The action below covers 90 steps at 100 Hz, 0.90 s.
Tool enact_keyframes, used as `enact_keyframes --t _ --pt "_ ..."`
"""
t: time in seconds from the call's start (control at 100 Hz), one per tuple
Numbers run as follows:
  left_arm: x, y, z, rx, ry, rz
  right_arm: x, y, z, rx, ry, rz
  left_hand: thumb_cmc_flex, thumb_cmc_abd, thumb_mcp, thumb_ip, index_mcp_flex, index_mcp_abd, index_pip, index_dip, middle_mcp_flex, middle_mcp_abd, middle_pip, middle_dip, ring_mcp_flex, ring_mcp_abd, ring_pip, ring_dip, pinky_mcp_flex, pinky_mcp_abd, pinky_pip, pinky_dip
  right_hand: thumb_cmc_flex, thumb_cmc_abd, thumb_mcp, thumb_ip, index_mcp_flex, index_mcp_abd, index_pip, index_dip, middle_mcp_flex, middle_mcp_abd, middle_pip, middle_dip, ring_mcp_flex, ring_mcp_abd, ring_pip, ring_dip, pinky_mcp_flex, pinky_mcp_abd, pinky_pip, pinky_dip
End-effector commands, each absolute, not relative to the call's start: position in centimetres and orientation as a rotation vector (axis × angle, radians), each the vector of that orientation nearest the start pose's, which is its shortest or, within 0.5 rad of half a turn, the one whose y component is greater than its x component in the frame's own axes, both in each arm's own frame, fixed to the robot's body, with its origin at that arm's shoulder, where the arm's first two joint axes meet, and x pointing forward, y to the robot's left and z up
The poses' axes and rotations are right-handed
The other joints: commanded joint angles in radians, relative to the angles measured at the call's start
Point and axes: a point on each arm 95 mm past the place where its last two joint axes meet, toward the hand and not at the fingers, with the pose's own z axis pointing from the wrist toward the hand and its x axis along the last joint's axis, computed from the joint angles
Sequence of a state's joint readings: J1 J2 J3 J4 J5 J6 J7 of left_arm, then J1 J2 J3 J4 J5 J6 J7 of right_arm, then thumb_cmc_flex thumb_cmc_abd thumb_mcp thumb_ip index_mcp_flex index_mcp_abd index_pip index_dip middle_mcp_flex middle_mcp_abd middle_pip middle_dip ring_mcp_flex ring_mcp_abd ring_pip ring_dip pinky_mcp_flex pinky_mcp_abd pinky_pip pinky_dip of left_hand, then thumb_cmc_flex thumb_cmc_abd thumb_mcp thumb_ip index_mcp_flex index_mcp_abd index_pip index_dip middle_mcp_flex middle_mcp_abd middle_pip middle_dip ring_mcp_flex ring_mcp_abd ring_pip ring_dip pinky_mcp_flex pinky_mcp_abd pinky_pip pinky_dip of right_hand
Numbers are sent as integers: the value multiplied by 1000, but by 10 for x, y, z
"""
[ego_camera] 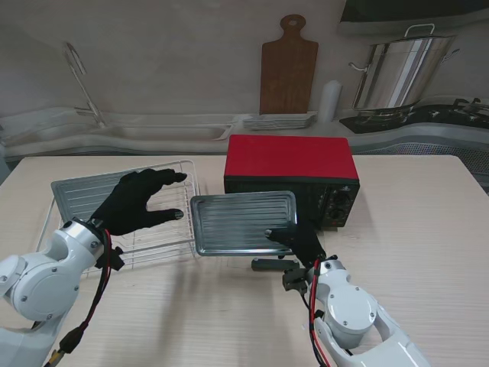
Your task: Slide the trays into the oven
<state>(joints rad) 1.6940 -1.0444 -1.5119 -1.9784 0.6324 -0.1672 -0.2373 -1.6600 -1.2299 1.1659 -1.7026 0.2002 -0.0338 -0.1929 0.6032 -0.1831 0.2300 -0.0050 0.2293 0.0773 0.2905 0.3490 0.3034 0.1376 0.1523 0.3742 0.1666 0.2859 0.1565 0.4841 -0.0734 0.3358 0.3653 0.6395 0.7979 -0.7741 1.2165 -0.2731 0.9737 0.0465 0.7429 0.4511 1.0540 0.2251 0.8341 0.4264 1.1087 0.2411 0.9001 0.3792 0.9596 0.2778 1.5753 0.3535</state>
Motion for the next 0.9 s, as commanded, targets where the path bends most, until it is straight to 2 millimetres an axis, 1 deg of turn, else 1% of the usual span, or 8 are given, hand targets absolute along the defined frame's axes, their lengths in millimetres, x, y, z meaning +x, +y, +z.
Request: enact_keyframes --t 0.0,0.02,0.05,0.16,0.3,0.52,0.66,0.89 --pt "370 25 -210 -1268 1438 -1835 372 54 -320 -2167 -341 -2089 31 50 -70 -15 -26 -15 -20 -27 -42 -6 -24 -17 -44 -27 -32 -19 -4 -24 -78 20 86 60 111 -9 95 -92 161 49 0 20 15 -17 70 70 65 9 52 -88 54 -14" --pt "370 24 -212 -1266 1433 -1835 373 52 -320 -2178 -335 -2081 46 57 -94 -10 -27 -14 -19 -34 -43 -5 -24 -19 -46 -29 -33 -22 0 -25 -95 30 86 60 111 -9 93 -91 161 48 0 21 16 -18 71 69 66 9 52 -89 55 -15" --pt "369 23 -215 -1262 1424 -1837 374 49 -320 -2193 -325 -2067 53 59 -100 -9 -24 -14 -17 -35 -43 -6 -25 -20 -47 -27 -34 -23 0 -24 -103 32 86 61 110 -9 93 -91 162 47 -1 20 17 -20 71 69 66 8 52 -88 55 -16" --pt "367 18 -224 -1225 1392 -1835 378 39 -321 -2249 -282 -2006 58 63 -100 -7 -16 -13 -15 -37 -34 2 -25 -20 -45 -27 -37 -25 7 -20 -119 27 86 62 110 -8 90 -88 163 44 -4 26 23 -24 72 73 69 8 53 -85 60 -19" --pt "363 10 -234 -1174 1377 -1822 382 27 -324 -2308 -239 -1941 59 63 -101 -6 -13 -13 -14 -39 -35 1 -27 -22 -47 -28 -39 -28 15 -15 -145 24 87 63 110 -9 87 -83 167 41 -7 28 31 -27 74 73 76 9 55 -85 68 -22" --pt "359 -1 -245 -1111 1390 -1814 388 8 -328 -2388 -209 -1842 58 63 -101 -6 -13 -14 -14 -42 -35 1 -28 -24 -49 -31 -41 -31 17 -18 -164 29 88 64 110 -9 85 -80 174 44 -11 38 47 -22 79 77 100 19 58 -87 84 -21" --pt "360 -9 -255 -1089 1406 -1819 392 1 -330 -2432 -184 -1773 55 67 -101 -5 -19 -16 -17 -45 -42 2 -29 -26 -55 -37 -45 -35 16 -24 -176 28 89 65 111 -10 84 -76 176 45 -14 39 51 -22 81 77 105 22 60 -87 88 -21" --pt "367 -18 -268 -1063 1414 -1817 401 -4 -335 -2498 -133 -1671 49 80 -103 -4 -20 -17 -17 -51 -47 4 -30 -31 -63 -45 -51 -45 12 -34 -200 13 90 63 111 -10 84 -75 178 46 -14 39 60 -23 92 74 112 25 71 -87 96 -22"
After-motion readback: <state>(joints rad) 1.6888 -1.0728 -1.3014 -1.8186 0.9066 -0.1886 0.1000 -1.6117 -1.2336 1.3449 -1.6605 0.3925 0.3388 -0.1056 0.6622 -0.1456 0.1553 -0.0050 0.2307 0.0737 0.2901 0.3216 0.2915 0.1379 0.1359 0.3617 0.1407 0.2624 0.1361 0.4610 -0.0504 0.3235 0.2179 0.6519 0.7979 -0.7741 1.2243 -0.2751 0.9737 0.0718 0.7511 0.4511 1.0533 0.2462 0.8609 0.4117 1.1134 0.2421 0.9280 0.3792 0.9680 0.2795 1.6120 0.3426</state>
